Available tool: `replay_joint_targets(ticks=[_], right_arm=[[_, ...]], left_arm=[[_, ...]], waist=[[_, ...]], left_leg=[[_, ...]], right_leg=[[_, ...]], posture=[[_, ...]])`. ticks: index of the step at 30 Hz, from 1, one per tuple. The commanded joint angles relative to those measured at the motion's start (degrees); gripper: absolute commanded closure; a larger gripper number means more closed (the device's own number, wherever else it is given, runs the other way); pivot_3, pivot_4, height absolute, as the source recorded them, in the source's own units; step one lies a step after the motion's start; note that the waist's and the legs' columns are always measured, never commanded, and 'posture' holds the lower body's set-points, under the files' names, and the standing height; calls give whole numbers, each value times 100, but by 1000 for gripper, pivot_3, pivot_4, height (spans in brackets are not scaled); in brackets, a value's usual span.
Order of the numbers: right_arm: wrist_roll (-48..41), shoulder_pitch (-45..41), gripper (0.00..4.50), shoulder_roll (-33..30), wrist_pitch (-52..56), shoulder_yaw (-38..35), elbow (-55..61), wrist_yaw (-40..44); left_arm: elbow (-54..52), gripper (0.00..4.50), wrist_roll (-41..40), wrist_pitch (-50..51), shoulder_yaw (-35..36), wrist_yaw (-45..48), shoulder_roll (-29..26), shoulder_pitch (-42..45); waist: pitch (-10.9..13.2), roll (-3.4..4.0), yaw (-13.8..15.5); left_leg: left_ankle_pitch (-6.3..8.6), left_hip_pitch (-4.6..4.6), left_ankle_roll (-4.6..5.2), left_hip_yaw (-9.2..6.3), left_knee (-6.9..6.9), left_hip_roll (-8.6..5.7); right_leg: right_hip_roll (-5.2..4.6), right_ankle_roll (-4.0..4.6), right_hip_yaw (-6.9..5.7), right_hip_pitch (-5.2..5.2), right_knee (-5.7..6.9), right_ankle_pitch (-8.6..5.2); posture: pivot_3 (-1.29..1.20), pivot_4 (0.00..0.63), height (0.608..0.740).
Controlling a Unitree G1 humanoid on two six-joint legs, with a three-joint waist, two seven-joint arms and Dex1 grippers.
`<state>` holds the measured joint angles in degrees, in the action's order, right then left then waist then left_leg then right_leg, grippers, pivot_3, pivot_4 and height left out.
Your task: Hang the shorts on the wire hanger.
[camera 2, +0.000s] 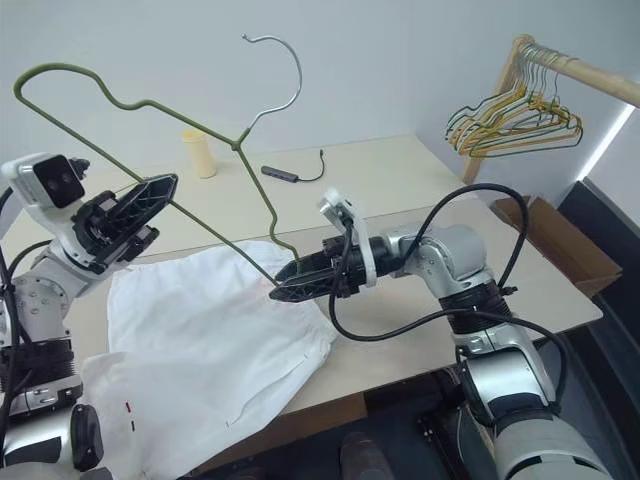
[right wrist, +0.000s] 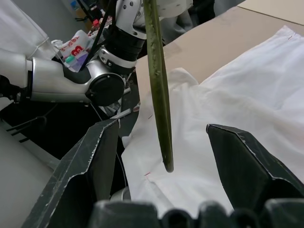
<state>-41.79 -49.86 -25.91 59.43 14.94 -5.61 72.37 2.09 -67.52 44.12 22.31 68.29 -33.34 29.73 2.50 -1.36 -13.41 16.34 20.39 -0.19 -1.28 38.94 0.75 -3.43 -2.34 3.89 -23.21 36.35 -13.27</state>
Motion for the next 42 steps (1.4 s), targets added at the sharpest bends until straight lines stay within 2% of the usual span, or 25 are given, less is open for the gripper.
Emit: replay_joint_targets(ticks=[1, 7, 9, 12, 13, 17, 22, 26, 29, 31, 34, 38, 42], right_arm=[[-81, -168, 1884, 33, 64, -169, 123, 0], [-37, -176, 4058, 95, 76, -218, 40, -114], [-32, -173, 4424, 101, 67, -252, 19, -162], [-40, -152, 4424, 115, 62, -297, 13, -247], [-50, -130, 4475, 118, 71, -323, 32, -295], [-212, -28, 4500, 165, 169, -532, 127, -487], [-529, 232, 4500, 47, 550, -1073, 424, -852], [-892, 823, 4500, -785, 1381, -1470, 746, -881], [-986, 1185, 4500, -1458, 1906, -1431, 763, -767], [-929, 1342, 4500, -2039, 2070, -1044, 876, -409], [-752, 1352, 4500, -2400, 2106, -741, 625, -308], [-232, 942, 4500, -2936, 1947, 613, -302, 886], [450, 436, 4500, -3008, 1549, 1798, -1364, 1860]], left_arm=[[-164, 4500, -26, -50, 18, 37, 2, 132], [-170, 4500, -4, -33, -9, 77, 11, 92], [-165, 4500, 17, -31, -28, 103, 15, 74], [-191, 4500, 184, -149, -100, 58, 66, 22], [-248, 4248, 318, -237, -183, 66, 84, -29], [-362, 3108, 861, -501, -500, 53, 55, -190], [-157, 1441, 1916, -876, -980, 13, -346, -493], [-483, 116, 3499, -1612, -1612, -97, -1283, -825], [-696, 52, 3955, -1999, -1842, 91, -1700, -1127], [-924, 52, 3988, -2162, -1845, 378, -1907, -1384], [-1181, 52, 4059, -2304, -1818, 499, -2074, -1665], [-1402, 52, 4221, -2409, -1810, 480, -2206, -1991], [-1622, 52, 4221, -2370, -1744, 405, -2221, -2224]], waist=[[0, 0, 0], [0, 0, 2], [0, 0, 1], [0, 0, 0], [0, 0, 0], [0, 0, 0], [0, 1, -9], [1, 2, 3], [6, 9, 15], [7, 11, 19], [11, 13, -11], [16, 17, -16], [17, 18, -2]], left_leg=[[0, 0, 0, 0, 0, 0], [0, 0, 0, 0, 0, 0], [0, 0, 0, 0, 0, -1], [0, 0, 0, 0, 1, -1], [0, 0, 0, 0, 1, -1], [0, 0, 0, 0, 1, -2], [0, -1, 0, 1, -1, -2], [0, 4, 0, 0, -2, -2], [1, 6, 2, 4, -9, -6], [2, 9, 4, 8, -8, -4], [4, 10, 7, 16, -8, 4], [4, -12, 7, 38, -7, 9], [2, -14, 9, 64, 2, 11]], right_leg=[[0, 0, 0, 0, 0, 0], [0, 0, 0, 0, 1, 0], [0, 0, 0, 0, 1, 0], [0, 0, 0, 0, 1, 0], [0, 0, 0, 0, 1, 0], [0, 0, 0, 1, 0, 0], [1, 1, 1, 0, 1, 0], [1, 0, -1, -1, -7, 0], [-3, -2, 0, 0, -21, -2], [-2, -4, 1, 0, -25, -4], [4, -12, 2, -5, -25, -10], [12, -49, 15, 9, -23, -34], [11, -51, 21, 9, -21, -34]], posture=[[-201, 0, 740], [-201, 0, 740], [-201, 0, 740], [-207, 0, 740], [-207, 0, 740], [-212, 0, 740], [-233, 0, 740], [-224, 0, 740], [-214, 0, 740], [-211, 0, 740], [-207, 0, 740], [-191, 0, 740], [-168, 0, 740]])
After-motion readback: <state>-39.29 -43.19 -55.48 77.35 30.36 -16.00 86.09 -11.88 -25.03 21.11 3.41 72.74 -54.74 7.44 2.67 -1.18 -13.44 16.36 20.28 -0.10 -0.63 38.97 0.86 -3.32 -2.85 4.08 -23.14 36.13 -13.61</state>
